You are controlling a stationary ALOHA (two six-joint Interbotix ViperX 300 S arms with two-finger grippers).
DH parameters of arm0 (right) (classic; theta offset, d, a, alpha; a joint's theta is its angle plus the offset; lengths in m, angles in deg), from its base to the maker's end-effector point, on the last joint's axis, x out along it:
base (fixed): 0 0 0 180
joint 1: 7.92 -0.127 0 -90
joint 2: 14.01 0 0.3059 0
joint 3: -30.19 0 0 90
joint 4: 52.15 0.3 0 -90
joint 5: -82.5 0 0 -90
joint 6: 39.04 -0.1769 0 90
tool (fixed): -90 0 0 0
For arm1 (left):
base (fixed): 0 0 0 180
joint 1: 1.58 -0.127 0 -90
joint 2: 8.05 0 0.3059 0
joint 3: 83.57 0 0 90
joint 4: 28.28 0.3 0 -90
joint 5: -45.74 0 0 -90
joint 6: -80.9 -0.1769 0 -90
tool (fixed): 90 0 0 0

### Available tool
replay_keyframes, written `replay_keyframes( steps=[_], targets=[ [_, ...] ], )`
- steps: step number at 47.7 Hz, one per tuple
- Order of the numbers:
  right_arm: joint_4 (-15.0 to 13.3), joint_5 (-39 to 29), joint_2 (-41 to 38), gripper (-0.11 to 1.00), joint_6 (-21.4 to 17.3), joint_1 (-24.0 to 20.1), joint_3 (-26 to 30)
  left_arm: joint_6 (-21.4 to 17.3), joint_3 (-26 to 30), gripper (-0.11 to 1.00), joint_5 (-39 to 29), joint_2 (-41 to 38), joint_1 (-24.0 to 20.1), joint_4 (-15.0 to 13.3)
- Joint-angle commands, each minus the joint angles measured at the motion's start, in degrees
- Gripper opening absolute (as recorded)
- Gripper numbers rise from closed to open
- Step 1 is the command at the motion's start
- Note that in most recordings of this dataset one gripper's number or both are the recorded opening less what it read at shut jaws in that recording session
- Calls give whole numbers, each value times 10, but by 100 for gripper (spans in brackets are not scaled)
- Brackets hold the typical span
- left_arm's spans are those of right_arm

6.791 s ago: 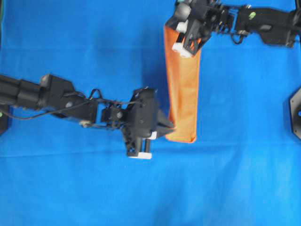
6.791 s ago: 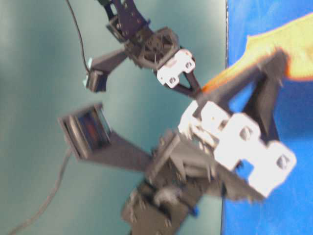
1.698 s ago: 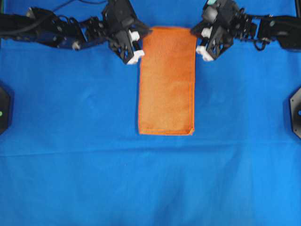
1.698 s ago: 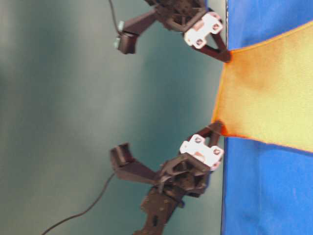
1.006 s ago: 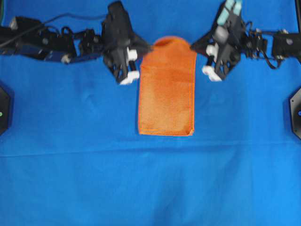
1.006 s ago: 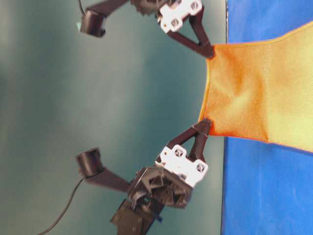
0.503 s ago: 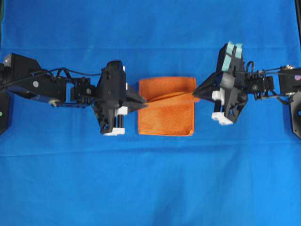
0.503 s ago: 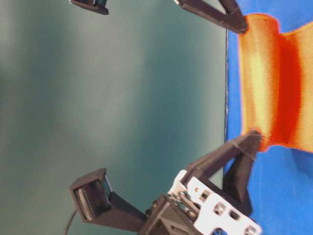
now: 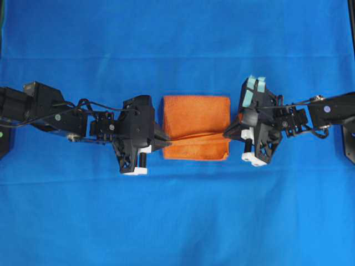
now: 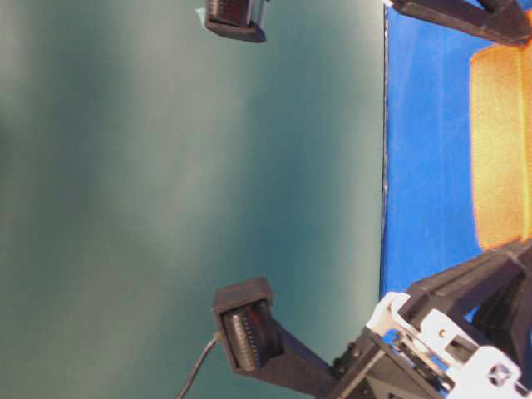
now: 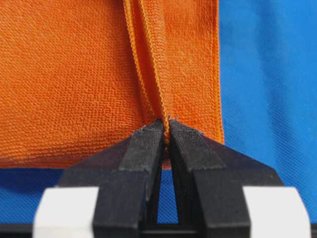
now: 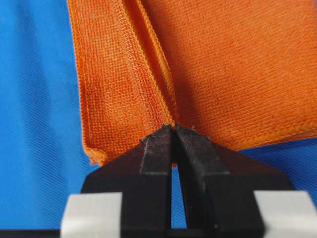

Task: Fold the orange towel.
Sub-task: 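Pull the far corners toward the near end, folding the strip in half, then release the towel and retract both grippers outward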

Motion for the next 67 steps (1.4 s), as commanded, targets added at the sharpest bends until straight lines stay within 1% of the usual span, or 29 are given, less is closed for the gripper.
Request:
replay_keyframes(
  steps=[1, 9, 11, 13, 15, 16, 17, 19, 21, 23, 24, 26, 28, 31, 38, 41, 46, 54, 61, 67],
  targets=[
    [4, 4, 0, 3, 2, -6, 10, 0, 4, 2, 4, 5, 7, 0],
    [9, 4, -5, 3, 2, -7, 16, 0, 6, 2, 4, 4, 7, 0],
    [11, 4, -6, 4, 2, -7, 18, 0, 8, 5, 4, 4, 6, 0],
    [12, 4, -6, 6, 2, -8, 19, 0, 8, 12, 4, 5, 7, 0],
    [14, 4, -7, 14, 2, -9, 22, 0, 9, 20, 4, 5, 7, 0],
    [15, 4, -7, 20, 2, -10, 24, 0, 9, 24, 4, 5, 7, 0],
    [15, 4, -7, 29, 2, -11, 25, 0, 9, 31, 4, 5, 7, -1],
    [15, 2, -6, 41, 2, -15, 29, 0, 10, 42, 4, 6, 7, 0],
    [15, 0, -4, 53, 2, -19, 33, -1, 10, 50, 2, 9, 7, 0],
    [15, -4, 0, 62, 3, -24, 36, -1, 9, 57, -1, 12, 7, 0],
    [15, -7, 4, 63, 3, -26, 37, -2, 9, 60, -3, 15, 7, 0],
    [15, -16, 10, 61, 3, -31, 40, -3, 6, 62, -9, 22, 7, 0],
    [15, -26, 19, 57, 3, -33, 41, -7, 5, 60, -15, 32, 7, 0],
    [15, -48, 41, 54, 3, -38, 43, -9, 4, 59, -32, 50, 6, 0],
    [13, -97, 104, 54, 5, -47, 41, -9, -3, 59, -85, 113, 7, 0],
    [12, -114, 134, 54, 7, -47, 38, -9, -9, 59, -114, 152, 7, 0],
    [4, -142, 193, 54, 10, -47, 26, -9, -24, 59, -140, 211, 7, 0],
    [-20, -153, 286, 54, 10, -46, -9, -11, -77, 59, -132, 310, 7, 1],
    [-31, -163, 375, 54, 10, -46, -39, -11, -134, 59, -105, 383, 0, 1],
    [-46, -183, 441, 54, 10, -46, -63, -11, -174, 59, -101, 449, -2, 1]
  ],
)
